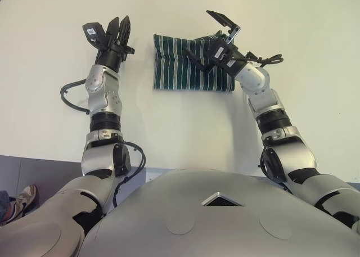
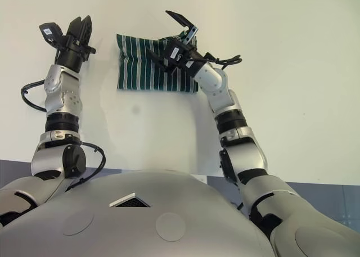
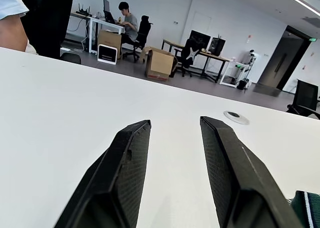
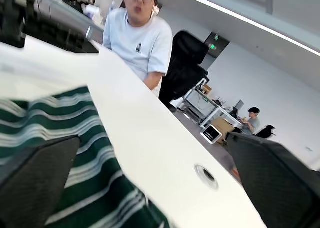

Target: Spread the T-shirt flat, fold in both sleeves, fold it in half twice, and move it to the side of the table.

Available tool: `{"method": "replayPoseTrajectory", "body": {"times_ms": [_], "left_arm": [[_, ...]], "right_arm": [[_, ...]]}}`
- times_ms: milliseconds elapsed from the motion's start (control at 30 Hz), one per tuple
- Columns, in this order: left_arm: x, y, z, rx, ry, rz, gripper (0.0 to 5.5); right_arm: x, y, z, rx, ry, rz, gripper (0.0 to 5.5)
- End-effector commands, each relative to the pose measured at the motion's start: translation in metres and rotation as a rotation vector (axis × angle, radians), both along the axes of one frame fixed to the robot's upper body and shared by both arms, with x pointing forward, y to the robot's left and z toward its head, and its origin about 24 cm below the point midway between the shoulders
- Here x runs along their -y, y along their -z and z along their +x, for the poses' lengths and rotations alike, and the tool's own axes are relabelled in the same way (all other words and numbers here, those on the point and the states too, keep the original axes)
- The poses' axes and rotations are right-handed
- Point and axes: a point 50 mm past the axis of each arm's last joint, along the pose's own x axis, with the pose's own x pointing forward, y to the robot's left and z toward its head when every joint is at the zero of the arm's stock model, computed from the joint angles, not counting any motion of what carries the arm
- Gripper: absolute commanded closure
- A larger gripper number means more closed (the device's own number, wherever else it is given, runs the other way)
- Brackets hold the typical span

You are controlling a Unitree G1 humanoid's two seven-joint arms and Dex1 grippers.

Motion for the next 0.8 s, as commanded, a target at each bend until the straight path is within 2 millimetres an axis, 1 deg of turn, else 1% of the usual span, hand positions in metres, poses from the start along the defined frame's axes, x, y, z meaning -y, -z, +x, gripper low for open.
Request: {"method": "replayPoseTrajectory", "body": {"times_ms": [33, 100, 167, 200, 267, 333, 400, 467, 500, 533, 600, 667, 733, 800], "left_arm": [[0.003, -0.002, 0.004, 0.009, 0.006, 0.017, 3.69], [0.004, -0.002, 0.005, 0.007, 0.006, 0.019, 3.69], [0.005, -0.001, 0.005, 0.007, 0.006, 0.019, 3.69], [0.005, -0.001, 0.006, 0.006, 0.006, 0.019, 3.69], [0.006, 0.001, 0.005, 0.002, 0.004, 0.021, 3.69], [0.005, 0.002, 0.004, 0.0, 0.001, 0.021, 3.69], [0.005, 0.003, 0.003, -0.002, -0.001, 0.023, 3.69], [0.004, 0.003, 0.002, 0.0, -0.013, 0.039, 3.69], [0.004, 0.004, 0.002, 0.0, -0.02, 0.045, 3.69], [0.003, 0.004, 0.002, -0.001, -0.026, 0.049, 3.69], [0.002, 0.005, 0.002, -0.004, -0.035, 0.052, 3.69], [0.001, 0.006, 0.002, -0.01, -0.046, 0.055, 3.69], [-0.001, 0.007, 0.002, -0.008, -0.071, 0.073, 3.69], [-0.001, 0.007, 0.002, 0.01, -0.101, 0.139, 3.69]], "right_arm": [[-0.002, 0.023, 0.005, -0.055, 0.083, -0.131, 0.13], [0.001, 0.035, 0.006, -0.102, 0.139, -0.165, 0.13], [0.013, 0.044, 0.012, -0.204, 0.273, -0.128, 0.13], [0.022, 0.046, 0.017, -0.239, 0.363, -0.099, 0.13], [0.044, 0.043, 0.029, -0.267, 0.601, 0.0, 0.13], [0.071, 0.041, 0.036, -0.301, 0.867, 0.081, 0.13], [0.105, 0.039, 0.038, -0.391, 1.119, 0.226, 0.13], [0.144, 0.034, 0.035, -0.432, 1.375, 0.395, 0.13], [0.163, 0.033, 0.03, -0.452, 1.496, 0.464, 0.13], [0.176, 0.033, 0.025, -0.466, 1.583, 0.509, 0.13], [0.194, 0.033, 0.017, -0.47, 1.698, 0.568, 0.13], [0.209, 0.03, 0.01, -0.435, 1.795, 0.599, 0.13], [0.216, 0.025, 0.009, -0.383, 1.826, 0.596, 0.13], [0.216, 0.016, 0.014, -0.287, 1.794, 0.561, 0.13]]}}
